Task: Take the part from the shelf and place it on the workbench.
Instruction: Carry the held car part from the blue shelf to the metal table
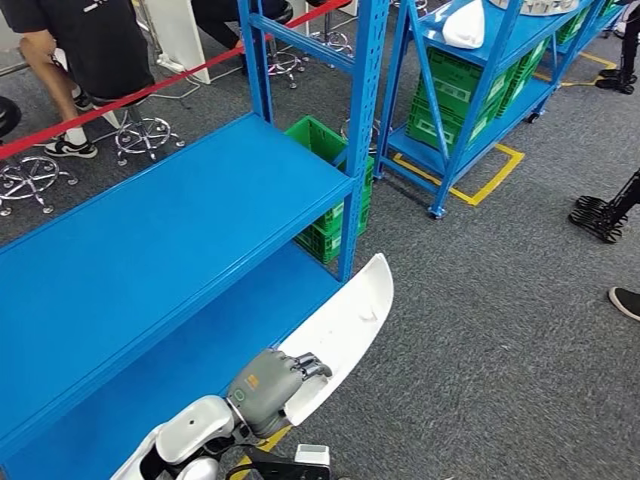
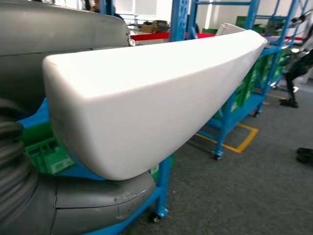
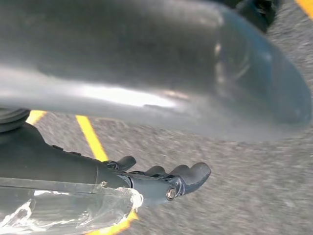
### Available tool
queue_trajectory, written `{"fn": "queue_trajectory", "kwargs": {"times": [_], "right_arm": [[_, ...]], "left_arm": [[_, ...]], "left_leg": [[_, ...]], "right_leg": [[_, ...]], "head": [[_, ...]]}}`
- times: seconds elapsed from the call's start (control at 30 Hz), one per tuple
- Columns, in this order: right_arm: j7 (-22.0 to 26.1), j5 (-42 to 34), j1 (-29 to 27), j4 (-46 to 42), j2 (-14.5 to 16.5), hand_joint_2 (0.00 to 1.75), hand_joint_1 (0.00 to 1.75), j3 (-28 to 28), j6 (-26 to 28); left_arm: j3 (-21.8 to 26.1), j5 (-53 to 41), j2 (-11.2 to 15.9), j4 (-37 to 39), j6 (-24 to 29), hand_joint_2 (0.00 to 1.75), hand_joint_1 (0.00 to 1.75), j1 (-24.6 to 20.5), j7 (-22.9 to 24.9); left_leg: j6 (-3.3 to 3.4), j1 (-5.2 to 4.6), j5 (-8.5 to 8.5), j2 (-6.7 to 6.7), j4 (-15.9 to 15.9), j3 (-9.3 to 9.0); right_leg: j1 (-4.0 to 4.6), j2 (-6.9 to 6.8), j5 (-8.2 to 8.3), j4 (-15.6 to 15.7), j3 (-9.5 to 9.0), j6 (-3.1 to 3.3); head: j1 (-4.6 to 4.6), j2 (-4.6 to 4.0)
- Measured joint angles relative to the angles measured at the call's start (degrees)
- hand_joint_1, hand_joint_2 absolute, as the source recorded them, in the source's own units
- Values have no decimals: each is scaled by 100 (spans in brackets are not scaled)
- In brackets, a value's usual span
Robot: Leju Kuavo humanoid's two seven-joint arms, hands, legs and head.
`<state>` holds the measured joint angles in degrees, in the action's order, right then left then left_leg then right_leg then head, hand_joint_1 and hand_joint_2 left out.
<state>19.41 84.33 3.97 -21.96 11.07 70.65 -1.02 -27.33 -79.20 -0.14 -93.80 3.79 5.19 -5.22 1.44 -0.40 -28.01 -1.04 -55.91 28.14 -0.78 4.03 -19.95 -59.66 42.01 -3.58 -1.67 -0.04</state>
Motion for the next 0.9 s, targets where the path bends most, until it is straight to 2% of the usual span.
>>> {"fn": "queue_trajectory", "kwargs": {"times": [0.03, 0.07, 0.1, 0.13, 0.17, 0.2, 0.23, 0.27, 0.3, 0.33, 0.37, 0.4, 0.43, 0.47, 0.5, 0.57, 0.6, 0.63, 0.67, 0.7, 0.73, 0.8, 0.83, 0.87, 0.9], "right_arm": [[-3, 1, 8, 0, 1, 0, 0, 1, 5], [-6, 1, 19, 0, 2, 0, 0, 1, 9], [-5, 2, 30, -1, 3, 0, 0, 1, 15], [-5, 2, 35, 0, 4, 0, 0, 1, 20], [-5, 2, 34, 1, 5, 0, 0, 1, 23], [-6, 2, 32, 1, 5, 0, 0, 2, 26], [-7, 2, 32, 1, 7, 0, 0, 2, 28], [-7, 2, 43, 0, 10, 0, 0, 3, 31], [-6, 1, 61, -1, 13, 0, 0, 3, 35], [-5, 1, 80, -1, 17, 0, 0, 3, 41], [-4, 0, 93, -1, 20, 0, 0, 2, 46], [-5, -1, 93, -1, 20, 0, 0, 2, 51], [-6, -1, 81, -1, 20, 0, 0, 2, 53], [-9, -1, 69, -1, 20, 0, 0, 4, 54], [-13, -1, 65, -1, 21, 0, 0, 5, 54], [-15, -1, 75, -1, 25, 0, 0, 8, 53], [-15, -1, 78, -1, 27, 0, 0, 8, 52], [-15, -1, 73, -1, 30, 0, 0, 8, 52], [-15, -1, 64, -1, 32, 0, 0, 8, 52], [-15, -1, 55, -1, 32, 0, 0, 8, 52], [-15, -1, 51, -1, 33, 0, 0, 8, 52], [-14, -1, 56, -1, 34, 0, 0, 8, 52], [-13, -1, 61, -1, 34, 0, 0, 8, 53], [-11, -1, 61, -1, 34, 0, 0, 8, 54], [-10, -1, 54, -1, 34, 0, 0, 8, 56]], "left_arm": [[-1, -7, -7, 5, -3, 175, 175, -4, 0], [-2, -13, -12, 11, -8, 175, 175, -2, 0], [-2, -20, -13, 18, -16, 175, 175, -2, 0], [-2, -24, -13, 26, -26, 175, 175, -2, 0], [-3, -27, -13, 34, -36, 175, 175, -5, 0], [-4, -30, -13, 42, -48, 175, 175, -9, 0], [-4, -31, -15, 48, -59, 175, 175, -15, 0], [-3, -31, -21, 52, -68, 175, 175, -19, 0], [-2, -33, -26, 55, -78, 175, 175, -30, 0], [-2, -37, -32, 57, -85, 175, 175, -40, 0], [-3, -41, -38, 60, -92, 175, 175, -50, 0], [-7, -46, -45, 63, -102, 175, 175, -62, -1], [-11, -53, -51, 65, -109, 175, 175, -73, -1], [-14, -58, -58, 65, -114, 175, 175, -82, -2], [-17, -63, -61, 66, -119, 175, 175, -87, -4], [-21, -71, -56, 77, -127, 175, 175, -83, -8], [-23, -73, -50, 88, -131, 175, 175, -79, -9], [-25, -73, -45, 100, -133, 175, 175, -77, -9], [-27, -74, -42, 110, -134, 175, 175, -77, -9], [-28, -74, -39, 118, -134, 175, 175, -79, -9], [-31, -75, -39, 121, -134, 175, 175, -82, -9], [-37, -78, -39, 126, -133, 175, 175, -91, -13], [-40, -81, -40, 130, -133, 175, 175, -95, -18], [-43, -85, -41, 134, -133, 175, 175, -97, -21], [-45, -87, -42, 137, -134, 175, 175, -99, -25]], "left_leg": [[22, -4, 51, 73, 0, 68], [36, -10, 99, 149, 0, 140], [34, -13, 149, 232, -3, 211], [29, -15, 199, 323, -5, 280], [19, -15, 246, 408, -8, 347], [4, -16, 289, 488, -10, 408], [-18, -19, 326, 559, -15, 452], [-44, -30, 350, 621, -25, 483], [-74, -43, 370, 684, -40, 500], [-104, -54, 389, 748, -54, 502], [-132, -56, 405, 816, -62, 501], [-163, -51, 419, 888, -65, 493], [-201, -34, 408, 882, -80, 495], [-239, -17, 331, 780, -155, 524], [-276, -2, 186, 621, -334, 597], [-323, 18, -229, 268, -1020, 886], [-330, 21, -384, 191, -1387, 1043], [-330, 21, -441, 153, -1628, 1144], [-325, 22, -380, 135, -1668, 1151], [-314, 24, -225, 120, -1493, 1053], [-304, 30, -21, 79, -1150, 869], [-289, 59, 258, -148, -424, 477], [-279, 74, 289, -244, -190, 363], [-263, 82, 270, -303, -87, 321], [-237, 86, 254, -274, -55, 325]], "right_leg": [[6, -174, -328, -342, 104, -13], [7, -288, -628, -762, 214, -37], [6, -340, -806, -1172, 295, -59], [4, -362, -824, -1463, 311, -76], [3, -377, -734, -1589, 247, -86], [3, -408, -600, -1487, 60, -90], [6, -496, -512, -1169, -253, -85], [17, -632, -541, -719, -640, -77], [35, -752, -629, -278, -977, -44], [53, -836, -730, 41, -1193, -4], [74, -841, -802, 207, -1279, 40], [86, -780, -809, 252, -1257, 97], [83, -715, -784, 261, -1235, 138], [77, -647, -753, 270, -1220, 179], [66, -583, -713, 279, -1200, 220], [53, -442, -638, 282, -1133, 269], [53, -361, -607, 281, -1096, 280], [53, -278, -585, 279, -1067, 281], [53, -194, -567, 278, -1046, 277], [50, -112, -553, 277, -1033, 268], [45, -33, -541, 276, -1028, 256], [43, 111, -523, 269, -998, 214], [44, 176, -510, 259, -968, 185], [44, 233, -496, 254, -932, 151], [40, 292, -482, 254, -894, 115]], "head": [[10, 0], [18, 0], [19, 0], [17, 0], [19, 0], [19, 0], [18, 0], [21, 0], [14, 0], [12, 0], [5, 0], [0, 0], [1, 0], [-4, 0], [-6, 0], [-24, 0], [-28, 0], [-32, 0], [-33, 0], [-34, 0], [-34, 0], [-32, 0], [-33, 0], [-30, 0], [-32, 0]]}}
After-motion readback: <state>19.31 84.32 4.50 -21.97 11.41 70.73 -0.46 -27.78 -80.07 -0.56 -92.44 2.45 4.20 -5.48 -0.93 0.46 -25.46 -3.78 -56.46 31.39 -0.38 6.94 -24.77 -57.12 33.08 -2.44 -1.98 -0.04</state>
